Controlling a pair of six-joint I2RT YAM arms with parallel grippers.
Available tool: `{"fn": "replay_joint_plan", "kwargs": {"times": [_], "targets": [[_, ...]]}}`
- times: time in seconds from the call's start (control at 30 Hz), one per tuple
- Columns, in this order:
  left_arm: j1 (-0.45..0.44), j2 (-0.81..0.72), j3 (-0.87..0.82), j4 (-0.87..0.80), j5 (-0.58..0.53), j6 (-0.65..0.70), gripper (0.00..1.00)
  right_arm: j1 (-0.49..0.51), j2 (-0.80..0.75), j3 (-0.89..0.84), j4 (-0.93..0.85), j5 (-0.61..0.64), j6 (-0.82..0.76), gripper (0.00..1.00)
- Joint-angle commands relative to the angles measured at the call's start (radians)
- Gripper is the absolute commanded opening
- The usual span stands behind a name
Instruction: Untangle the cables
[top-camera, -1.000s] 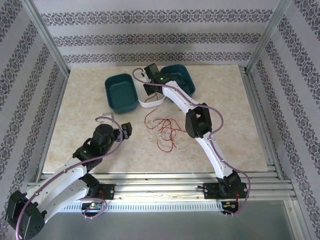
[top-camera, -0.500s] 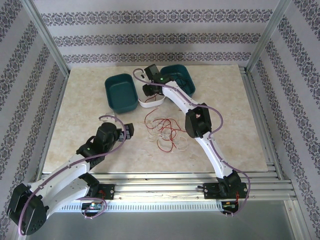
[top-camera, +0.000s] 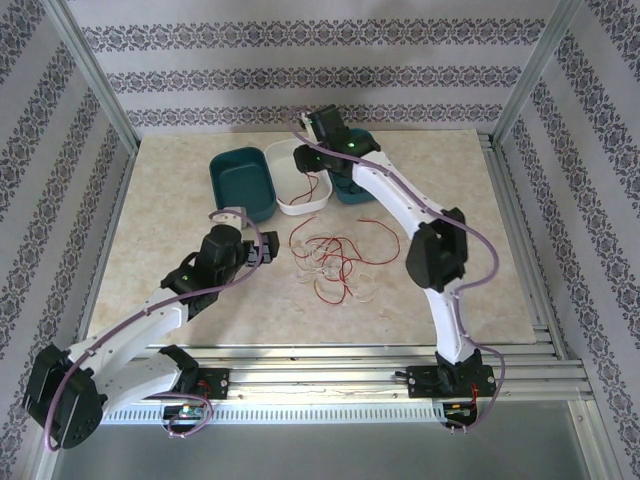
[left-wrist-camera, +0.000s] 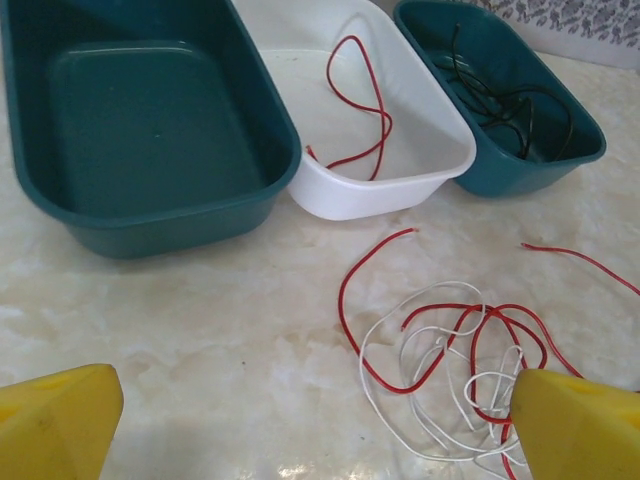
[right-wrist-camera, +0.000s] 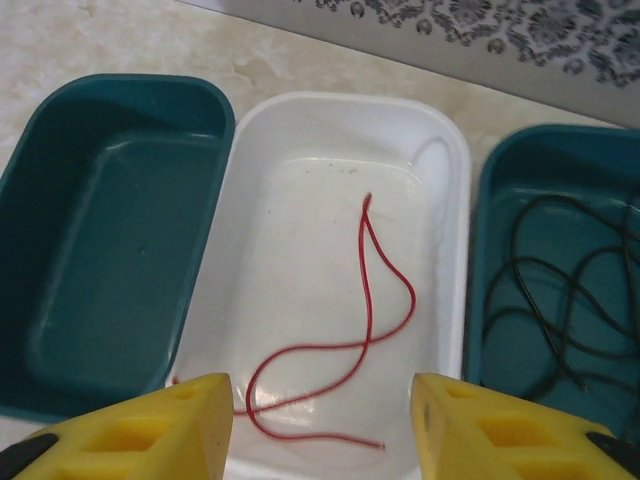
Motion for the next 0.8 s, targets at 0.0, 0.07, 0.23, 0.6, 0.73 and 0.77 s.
{"fn": "replay_joint_plan", "kwargs": {"times": [0.0, 0.07, 0.23, 0.6, 0.73, 0.77], "targets": [[0.012, 0.042, 0.07, 0.001, 0.062, 0.052, 0.99, -0.037, -0.155, -0.211, 0.119, 0.018, 0.125, 0.51], [0.012, 0.073, 0.098, 0.003, 0.118, 0.08, 0.99, -0.061, -0.262, -0.383, 0.187, 0.004, 0.188, 0.51], [0.011, 0.164, 0.166, 0.014, 0.213, 0.107, 0.99, -0.125, -0.478, -0.695, 0.198, 0.053, 0.298, 0.49], [0.012, 0.389, 0.324, -0.054, 0.306, 0.116, 0.99, -0.28, -0.742, -1.097, 0.102, 0.058, 0.374, 0.52], [0.012, 0.425, 0.321, -0.02, 0.328, 0.087, 0.99, -0.317, -0.728, -1.151, 0.104, 0.043, 0.376, 0.52], [0.012, 0.432, 0.319, -0.015, 0.333, 0.08, 0.99, -0.325, -0.716, -1.155, 0.106, 0.037, 0.375, 0.52]]}}
